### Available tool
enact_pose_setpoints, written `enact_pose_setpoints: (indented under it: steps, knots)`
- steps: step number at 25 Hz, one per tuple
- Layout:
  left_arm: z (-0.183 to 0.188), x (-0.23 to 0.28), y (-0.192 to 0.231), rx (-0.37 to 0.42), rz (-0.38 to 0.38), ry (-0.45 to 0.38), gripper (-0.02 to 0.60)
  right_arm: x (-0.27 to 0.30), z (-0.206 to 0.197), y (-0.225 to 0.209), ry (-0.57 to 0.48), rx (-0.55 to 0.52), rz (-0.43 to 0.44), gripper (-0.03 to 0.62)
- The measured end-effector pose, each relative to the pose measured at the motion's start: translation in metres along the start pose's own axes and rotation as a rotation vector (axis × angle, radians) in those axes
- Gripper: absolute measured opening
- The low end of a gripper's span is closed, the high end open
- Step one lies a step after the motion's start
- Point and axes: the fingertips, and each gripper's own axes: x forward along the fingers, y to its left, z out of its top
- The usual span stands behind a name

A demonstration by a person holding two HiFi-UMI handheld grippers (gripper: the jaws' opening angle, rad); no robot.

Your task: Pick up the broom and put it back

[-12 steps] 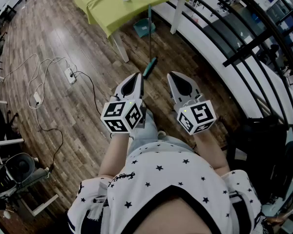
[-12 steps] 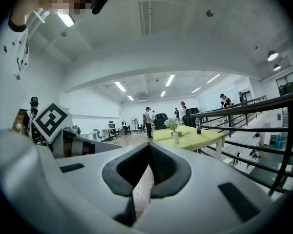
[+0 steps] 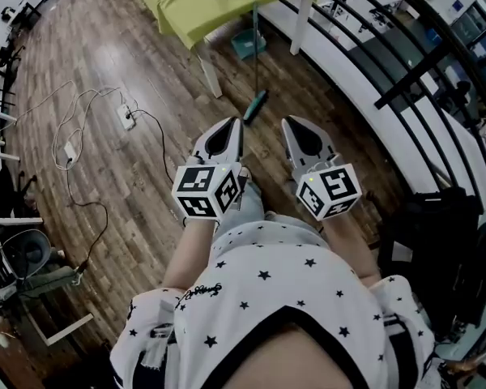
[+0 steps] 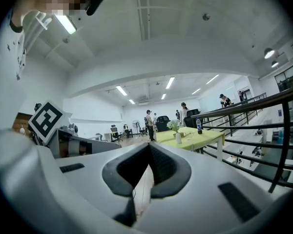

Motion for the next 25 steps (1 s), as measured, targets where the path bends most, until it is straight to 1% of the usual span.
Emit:
enact_pose_setpoints:
  steps: [4, 8, 15, 21, 25]
  knots:
    - [0.000, -0.003, -0.005, -0.008, -0.003, -0.009, 0.012, -0.004, 0.002, 0.004, -0.004, -0.004, 0.023, -0.008]
    - [-0.003, -0.003, -0.012, 0.002, -0.001, -0.005, 0.011, -0.008, 0.001, 0.006, -0.003, -0.014, 0.048, -0.006]
    - [-0.009, -0.003, -0.019, -0.005, 0.004, 0.004, 0.012, -0.017, -0.004, 0.005, 0.011, -0.018, 0.057, -0.006]
    - [-0.007, 0.001, -0.021, 0.005, 0.004, 0.005, 0.011, -0.015, -0.002, -0.002, 0.016, 0.000, 0.059, -0.006]
    - [-0.005, 0.011, -0.016, -0.003, -0.001, 0.004, 0.011, -0.006, -0.005, -0.011, 0.030, 0.028, 0.053, -0.006]
